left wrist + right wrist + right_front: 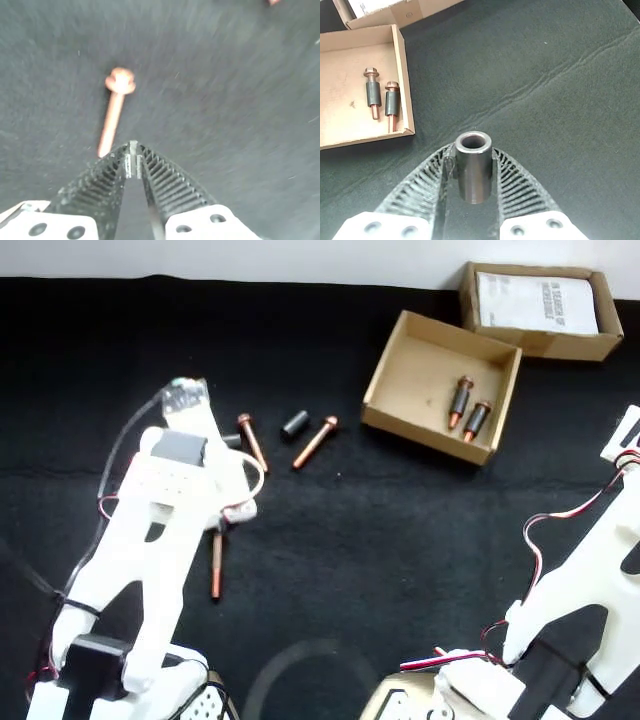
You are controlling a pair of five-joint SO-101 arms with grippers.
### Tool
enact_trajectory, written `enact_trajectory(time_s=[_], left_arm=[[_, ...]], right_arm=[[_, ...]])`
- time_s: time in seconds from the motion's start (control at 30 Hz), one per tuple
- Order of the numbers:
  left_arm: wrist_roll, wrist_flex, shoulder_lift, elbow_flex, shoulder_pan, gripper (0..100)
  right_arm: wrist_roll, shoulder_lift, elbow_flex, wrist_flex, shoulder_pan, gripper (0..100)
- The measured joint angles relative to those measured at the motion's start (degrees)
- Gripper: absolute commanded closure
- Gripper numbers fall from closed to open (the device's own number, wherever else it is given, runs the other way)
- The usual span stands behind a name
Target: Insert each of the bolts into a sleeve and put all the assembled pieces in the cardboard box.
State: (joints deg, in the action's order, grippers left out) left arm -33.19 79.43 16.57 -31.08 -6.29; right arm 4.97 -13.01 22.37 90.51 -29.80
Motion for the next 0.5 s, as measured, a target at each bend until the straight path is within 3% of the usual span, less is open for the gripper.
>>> enact_trajectory(time_s=[0.1, 0.33, 0.5], left_arm=[[0.88, -1.49, 0.0, -5.36, 0.09, 97], [2.29, -3.69, 0.0, -10.29, 0.53, 73], [6.59, -4.4, 0.0, -10.29, 0.53, 73]], right_arm=[[0.0, 0.0, -0.09, 0.0, 0.0, 99.1], [0.0, 0.0, -0.09, 0.0, 0.0, 99.1], [0.0, 0.0, -0.09, 0.0, 0.0, 99.1]])
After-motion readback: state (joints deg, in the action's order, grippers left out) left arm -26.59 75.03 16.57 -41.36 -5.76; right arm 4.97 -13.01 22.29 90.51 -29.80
